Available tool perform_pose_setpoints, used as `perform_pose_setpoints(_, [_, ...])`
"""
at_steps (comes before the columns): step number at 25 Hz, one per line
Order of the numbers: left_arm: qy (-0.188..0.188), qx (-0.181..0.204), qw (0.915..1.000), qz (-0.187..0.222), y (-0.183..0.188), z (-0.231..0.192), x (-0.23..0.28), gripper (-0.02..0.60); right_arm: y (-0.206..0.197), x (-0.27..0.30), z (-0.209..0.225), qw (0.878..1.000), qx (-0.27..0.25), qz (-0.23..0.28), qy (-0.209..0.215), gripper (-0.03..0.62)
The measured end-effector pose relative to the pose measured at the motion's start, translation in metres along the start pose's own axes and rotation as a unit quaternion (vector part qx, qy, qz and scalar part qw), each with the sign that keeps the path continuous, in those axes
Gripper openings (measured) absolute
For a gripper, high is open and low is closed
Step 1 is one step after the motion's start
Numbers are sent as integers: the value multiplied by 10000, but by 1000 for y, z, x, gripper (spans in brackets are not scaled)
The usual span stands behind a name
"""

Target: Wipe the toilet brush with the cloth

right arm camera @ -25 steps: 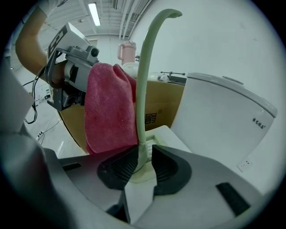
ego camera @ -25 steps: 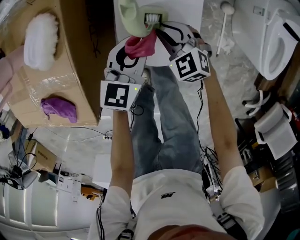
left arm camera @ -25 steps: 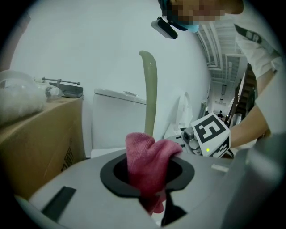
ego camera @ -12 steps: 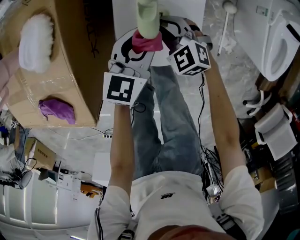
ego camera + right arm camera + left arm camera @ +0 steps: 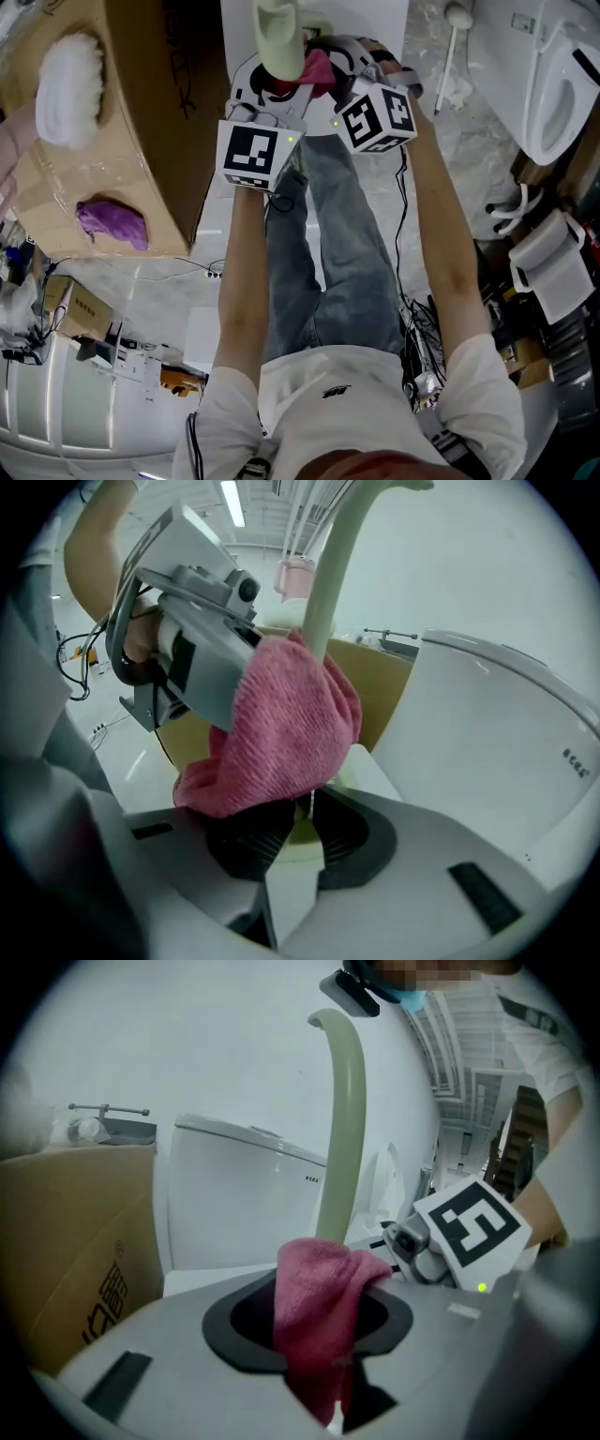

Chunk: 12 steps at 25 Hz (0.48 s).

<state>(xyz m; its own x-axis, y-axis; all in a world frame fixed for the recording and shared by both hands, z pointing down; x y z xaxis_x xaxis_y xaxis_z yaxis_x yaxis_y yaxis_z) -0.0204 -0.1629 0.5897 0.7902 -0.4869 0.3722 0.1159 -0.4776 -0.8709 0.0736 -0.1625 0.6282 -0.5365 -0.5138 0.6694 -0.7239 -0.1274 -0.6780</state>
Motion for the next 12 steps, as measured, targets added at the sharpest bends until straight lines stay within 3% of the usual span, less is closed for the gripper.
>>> perform_pose_setpoints(12, [128,43,9999,-55,-2,-8,3,110,-2,2,0,9994,298,145,-63,26])
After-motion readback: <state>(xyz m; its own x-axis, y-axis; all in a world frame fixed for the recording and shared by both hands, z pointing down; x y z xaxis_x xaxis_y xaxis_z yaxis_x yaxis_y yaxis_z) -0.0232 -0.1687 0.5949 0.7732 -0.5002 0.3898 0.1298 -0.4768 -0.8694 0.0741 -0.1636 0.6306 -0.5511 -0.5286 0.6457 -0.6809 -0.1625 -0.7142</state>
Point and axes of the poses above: the fingertips, and each gripper's own axes: x forward along the fingers, z to its right, y out of its top, the point moved 8 cm from there along -x, backward along the fingers, and after that the axes turned 8 degrees about -y, right-handed, at the moved point
